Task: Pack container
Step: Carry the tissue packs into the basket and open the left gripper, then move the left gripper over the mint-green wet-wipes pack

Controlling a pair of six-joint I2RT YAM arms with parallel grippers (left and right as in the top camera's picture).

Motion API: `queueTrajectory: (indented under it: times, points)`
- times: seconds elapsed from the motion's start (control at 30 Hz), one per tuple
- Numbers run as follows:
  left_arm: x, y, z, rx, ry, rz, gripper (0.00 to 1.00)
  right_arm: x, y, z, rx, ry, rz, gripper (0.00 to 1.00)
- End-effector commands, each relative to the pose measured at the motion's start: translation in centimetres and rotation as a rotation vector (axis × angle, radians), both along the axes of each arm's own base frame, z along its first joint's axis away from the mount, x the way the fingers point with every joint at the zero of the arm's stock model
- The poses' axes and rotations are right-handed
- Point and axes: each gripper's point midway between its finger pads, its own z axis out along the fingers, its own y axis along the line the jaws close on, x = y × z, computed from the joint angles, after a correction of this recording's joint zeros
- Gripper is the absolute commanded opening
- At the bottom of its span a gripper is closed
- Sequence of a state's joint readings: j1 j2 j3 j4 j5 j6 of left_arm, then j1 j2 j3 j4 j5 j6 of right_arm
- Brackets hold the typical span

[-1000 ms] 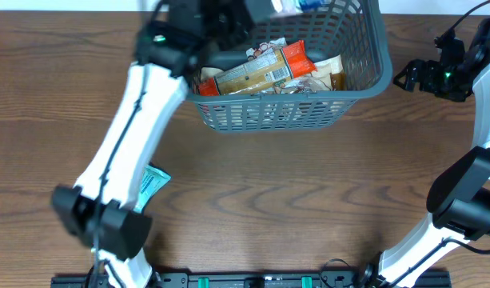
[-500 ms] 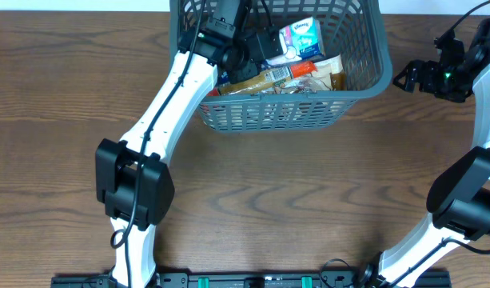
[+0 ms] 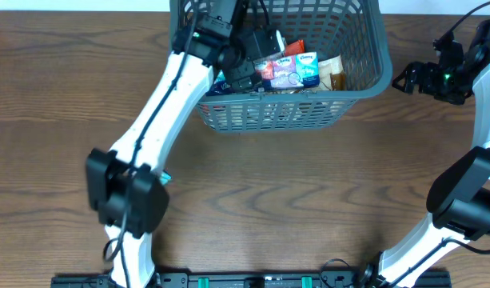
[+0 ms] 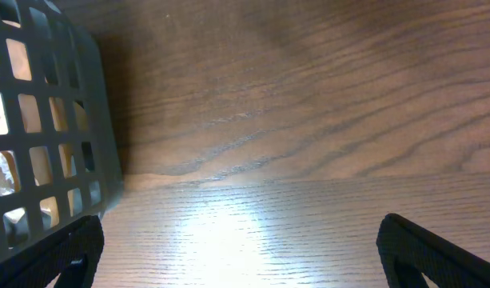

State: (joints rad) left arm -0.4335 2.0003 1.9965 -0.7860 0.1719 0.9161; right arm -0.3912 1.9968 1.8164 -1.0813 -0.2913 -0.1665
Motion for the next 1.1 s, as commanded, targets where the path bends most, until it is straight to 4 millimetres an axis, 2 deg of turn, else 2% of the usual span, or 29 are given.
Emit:
queueTrajectory:
  times: [0.0, 0.17, 0.23, 0.3, 0.4, 0.53, 0.63, 0.77, 0.9, 1.07]
  points:
    - [-1.9, 2.1, 9.6, -0.078, -0.177, 0.038, 0.99, 0.0, 0.6, 0.1, -0.004, -0.001, 0.025, 0.97]
    - [-3.8, 7.6, 17.2, -0.203, -0.291, 0.290, 0.98, 0.0, 0.6, 0.1, -0.004, -0.001, 0.025, 0.97]
    - [-5.3, 9.7, 18.7, -0.211, -0.305, 0.324, 0.98, 0.0, 0.6, 0.1, -0.004, -0.001, 0.025, 0.97]
    - [-6.8, 11.9, 19.2, -0.195, -0.291, 0.363, 0.99, 0.0, 0.6, 0.1, -0.004, -0.001, 0.025, 0.97]
    - [-9.2, 16.0, 17.4, -0.153, -0.179, 0.482, 0.99, 0.0, 0.6, 0.1, -0.003, 0.000, 0.025, 0.97]
    - [-13.0, 21.3, 13.2, -0.172, 0.085, 0.776, 0.99, -0.2, 0.6, 0.1, -0.001, 0.006, 0.025, 0.96]
    - [-16.1, 23.8, 10.4, -0.147, 0.259, 0.930, 0.99, -0.2, 0.6, 0.1, -0.001, 0.005, 0.025, 0.96]
    - [-19.6, 25.4, 7.6, -0.066, 0.433, 0.999, 0.99, -0.1, 0.6, 0.1, -0.002, 0.005, 0.025, 0.96]
    - [-20.5, 25.5, 4.9, -0.020, 0.529, 1.011, 0.99, 0.0, 0.6, 0.1, -0.003, 0.000, 0.025, 0.96]
    - [-22.0, 25.4, -1.0, 0.060, 0.685, 1.015, 0.99, 0.3, 0.5, 0.2, -0.009, -0.013, 0.025, 0.97]
